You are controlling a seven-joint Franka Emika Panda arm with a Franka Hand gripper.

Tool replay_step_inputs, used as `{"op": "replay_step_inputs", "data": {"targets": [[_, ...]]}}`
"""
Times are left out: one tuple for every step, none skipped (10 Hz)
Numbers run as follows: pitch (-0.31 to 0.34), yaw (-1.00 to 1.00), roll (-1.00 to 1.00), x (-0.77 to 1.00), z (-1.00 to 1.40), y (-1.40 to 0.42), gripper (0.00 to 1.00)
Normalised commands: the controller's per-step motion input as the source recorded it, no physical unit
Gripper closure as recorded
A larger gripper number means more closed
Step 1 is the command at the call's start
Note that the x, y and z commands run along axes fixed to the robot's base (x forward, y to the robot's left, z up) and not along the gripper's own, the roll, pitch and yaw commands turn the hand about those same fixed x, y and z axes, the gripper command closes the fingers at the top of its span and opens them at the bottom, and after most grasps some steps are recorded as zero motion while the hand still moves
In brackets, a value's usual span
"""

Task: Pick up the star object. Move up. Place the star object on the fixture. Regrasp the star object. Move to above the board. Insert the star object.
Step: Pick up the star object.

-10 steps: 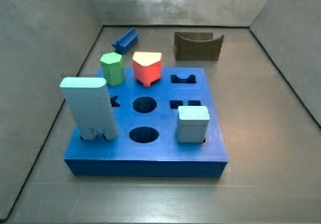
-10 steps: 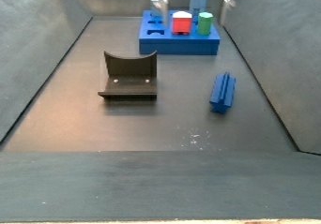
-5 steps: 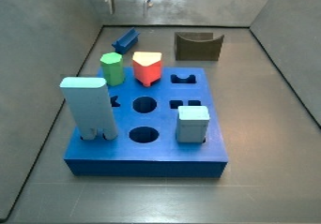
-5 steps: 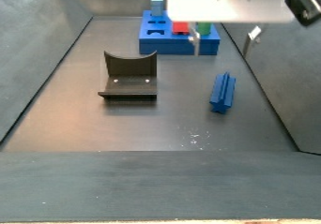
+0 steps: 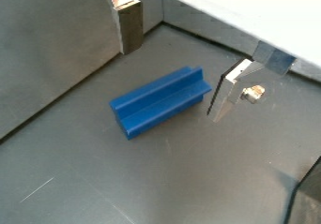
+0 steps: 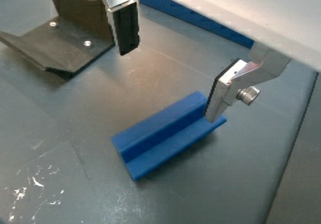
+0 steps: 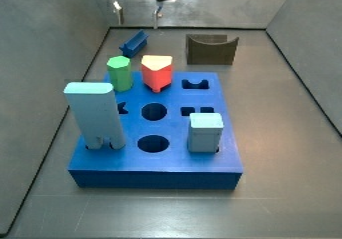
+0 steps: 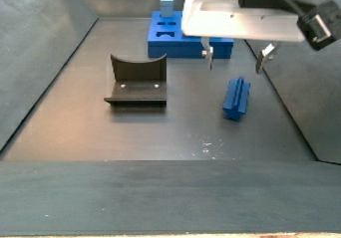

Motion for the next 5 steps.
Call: {"op": "replay_step_inputs", "data": {"targets": [[-0.1,-0.24,-0.21,0.0,-0.76,0.13,0.0],[-0.093,-0.26,-0.21,-0.01,-0.78,0.13,0.0],[-0.099,-0.3,-0.21,-0.05,-0.76,0.12,0.0],[-0.117,-0.33,-0.23,-0.07,-0.7,0.08,0.0],[-0.134,-0.37,-0.26,-0.09,-0.65,0.04,0.0]]}}
